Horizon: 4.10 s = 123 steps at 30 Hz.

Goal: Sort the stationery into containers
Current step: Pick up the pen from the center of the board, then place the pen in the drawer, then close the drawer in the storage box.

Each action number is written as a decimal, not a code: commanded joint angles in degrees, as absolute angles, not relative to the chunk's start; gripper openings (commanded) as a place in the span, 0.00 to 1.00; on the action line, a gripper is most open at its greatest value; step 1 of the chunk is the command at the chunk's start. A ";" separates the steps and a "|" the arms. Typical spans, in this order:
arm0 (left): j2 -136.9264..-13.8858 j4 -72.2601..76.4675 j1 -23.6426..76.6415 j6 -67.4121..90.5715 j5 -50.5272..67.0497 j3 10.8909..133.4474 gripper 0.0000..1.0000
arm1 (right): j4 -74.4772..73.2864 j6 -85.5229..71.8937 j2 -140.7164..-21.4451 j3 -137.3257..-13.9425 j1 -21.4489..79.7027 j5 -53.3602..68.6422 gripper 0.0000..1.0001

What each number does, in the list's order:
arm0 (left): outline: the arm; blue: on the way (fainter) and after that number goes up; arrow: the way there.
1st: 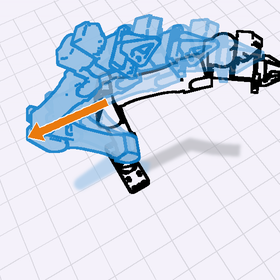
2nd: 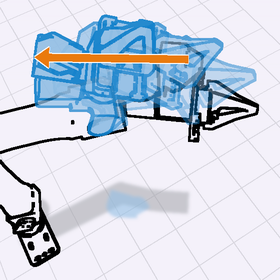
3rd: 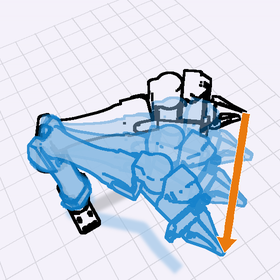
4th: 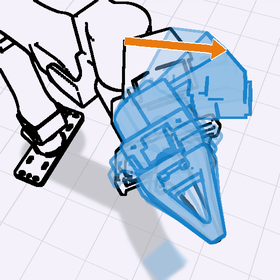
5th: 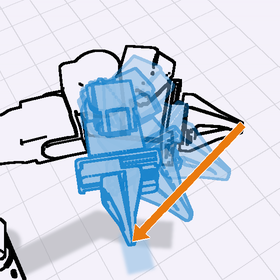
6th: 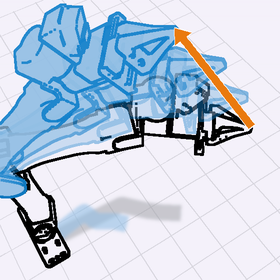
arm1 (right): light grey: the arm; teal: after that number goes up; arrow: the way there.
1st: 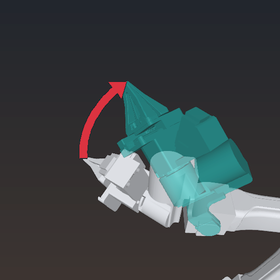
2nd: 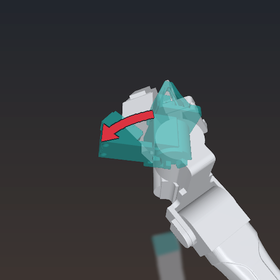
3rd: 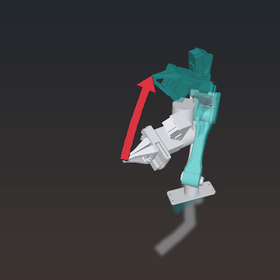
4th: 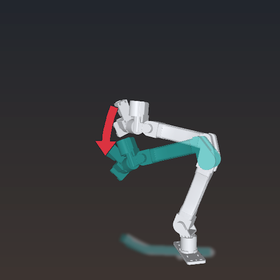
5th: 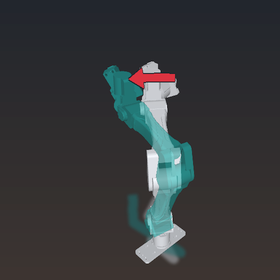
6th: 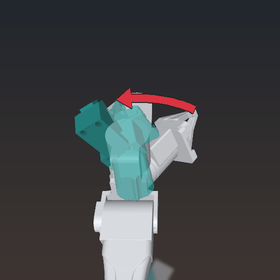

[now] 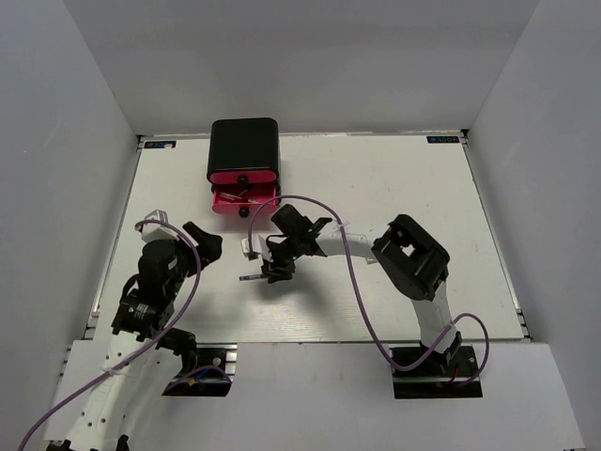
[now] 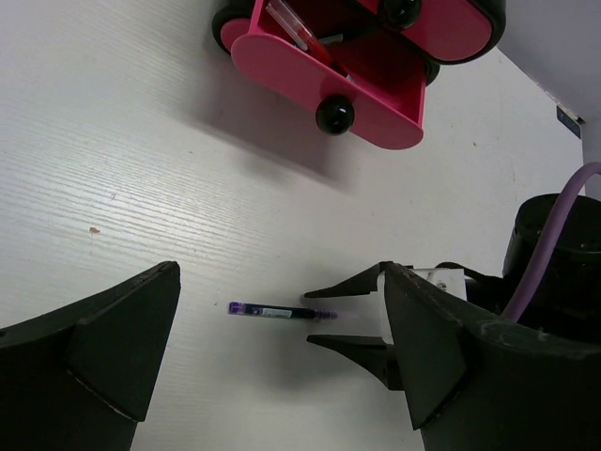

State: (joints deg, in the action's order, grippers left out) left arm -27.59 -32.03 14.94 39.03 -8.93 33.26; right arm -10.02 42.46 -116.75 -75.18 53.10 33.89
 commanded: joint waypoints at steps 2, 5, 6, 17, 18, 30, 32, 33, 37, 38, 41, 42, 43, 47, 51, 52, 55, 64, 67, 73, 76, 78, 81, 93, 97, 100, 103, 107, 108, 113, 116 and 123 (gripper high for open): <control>-25.32 -33.75 14.77 40.61 -10.28 32.34 0.99 | -5.98 38.59 -116.72 -74.71 53.70 29.10 0.46; -24.70 -33.75 14.77 41.13 -10.28 32.34 0.99 | -6.24 38.32 -116.90 -74.27 53.61 27.34 0.28; -24.70 -33.75 14.77 41.65 -10.28 31.82 0.99 | -7.11 38.58 -116.63 -74.09 53.70 27.07 0.14; -24.17 -32.17 14.77 43.33 -9.14 29.45 0.99 | -9.33 40.26 -108.04 -76.72 50.54 28.64 0.00; -24.17 -31.56 14.77 43.33 -9.14 29.44 0.99 | -8.71 40.17 -106.10 -77.86 49.93 29.35 0.00; -26.10 -27.95 14.77 43.86 -8.00 28.30 0.99 | 1.66 42.01 -104.50 -85.87 46.85 31.20 0.00; -26.10 -27.95 14.77 43.86 -8.00 28.30 0.99 | 4.29 42.01 -106.34 -87.18 46.67 30.59 0.00; -26.10 -27.95 14.77 43.86 -8.00 28.30 0.99 | 5.00 42.01 -107.04 -88.75 46.67 30.41 0.00; -26.10 -27.95 14.77 43.86 -7.47 28.30 0.99 | 8.51 41.05 -112.22 -93.95 46.76 29.62 0.00; -26.10 -27.95 14.77 43.86 -7.47 28.30 0.99 | 8.96 40.87 -113.37 -94.56 46.67 29.10 0.00; -26.10 -27.95 14.77 43.86 -7.47 28.30 0.99 | 11.25 40.52 -116.18 -97.72 46.67 28.48 0.00; -26.10 -27.95 14.77 43.34 -7.47 28.30 0.99 | 10.81 40.43 -117.41 -98.34 46.50 28.56 0.00; -26.10 -27.95 14.77 43.33 -7.47 28.30 0.99 | 10.20 40.34 -117.86 -99.05 46.58 28.56 0.00; -26.10 -27.95 14.77 43.33 -7.47 28.30 0.99 | 10.72 40.69 -119.71 -97.57 46.49 28.04 0.00; -26.63 -27.42 14.77 43.33 -7.47 28.30 0.99 | 12.12 41.22 -120.06 -96.33 46.23 26.99 0.05; -27.33 -27.42 14.77 43.33 -6.95 28.30 0.99 | 12.22 41.22 -120.41 -96.24 46.14 26.81 0.07; -28.47 -27.42 14.77 42.71 -6.94 29.44 0.99 | 12.31 42.01 -121.29 -96.85 45.88 26.28 0.12; -30.05 -24.79 14.77 42.80 -6.33 29.01 0.99 | 12.04 41.66 -119.80 -94.58 45.00 28.65 0.34; -30.59 -23.47 14.77 43.33 -5.81 29.00 0.99 | 12.13 41.14 -118.48 -93.69 44.83 29.53 0.34; -33.92 -16.63 14.77 43.33 -4.57 26.55 0.73 | 15.19 37.62 -111.56 -85.20 44.12 30.94 0.00; -37.69 -9.60 14.77 43.33 -3.35 24.35 0.31 | 25.71 32.36 -104.78 -76.75 42.54 29.63 0.00; -41.63 -4.59 14.77 43.33 -2.82 22.77 0.15 | 29.51 28.24 -100.66 -68.33 41.66 26.83 0.00; -46.13 0.95 14.77 43.33 -1.41 22.15 0.13 | 29.45 27.86 -97.30 -65.40 41.22 20.49 0.00; -68.44 14.40 14.24 45.79 -6.42 26.97 0.13 | 25.49 25.14 -88.60 -52.30 34.81 18.37 0.00; -74.51 16.87 14.24 47.11 -5.11 30.14 0.13 | 25.31 24.52 -87.54 -50.63 34.02 18.46 0.00; -77.33 17.40 14.24 47.81 -3.52 32.95 0.13 | 25.40 24.35 -87.10 -49.75 33.23 18.72 0.00; -80.06 17.40 14.24 48.34 -2.29 35.24 0.13 | 25.31 24.26 -86.84 -49.22 32.61 18.55 0.00; -82.08 17.40 14.24 48.34 -0.97 37.35 0.13 | 25.66 24.00 -86.83 -48.78 31.90 18.89 0.00; -82.09 17.40 14.24 48.34 -0.44 37.35 0.13 | 25.75 24.08 -86.75 -48.78 31.90 18.90 0.00; -84.02 17.40 14.24 48.34 -0.44 38.58 0.13 | 25.84 23.64 -86.92 -48.52 31.20 19.34 0.00; -84.64 17.40 14.24 48.87 -1.14 39.81 0.14 | 25.93 23.64 -86.75 -48.52 31.03 19.51 0.00; -86.92 13.63 14.24 52.64 -7.29 43.06 0.14 | 25.93 23.64 -86.49 -47.99 30.50 19.86 0.00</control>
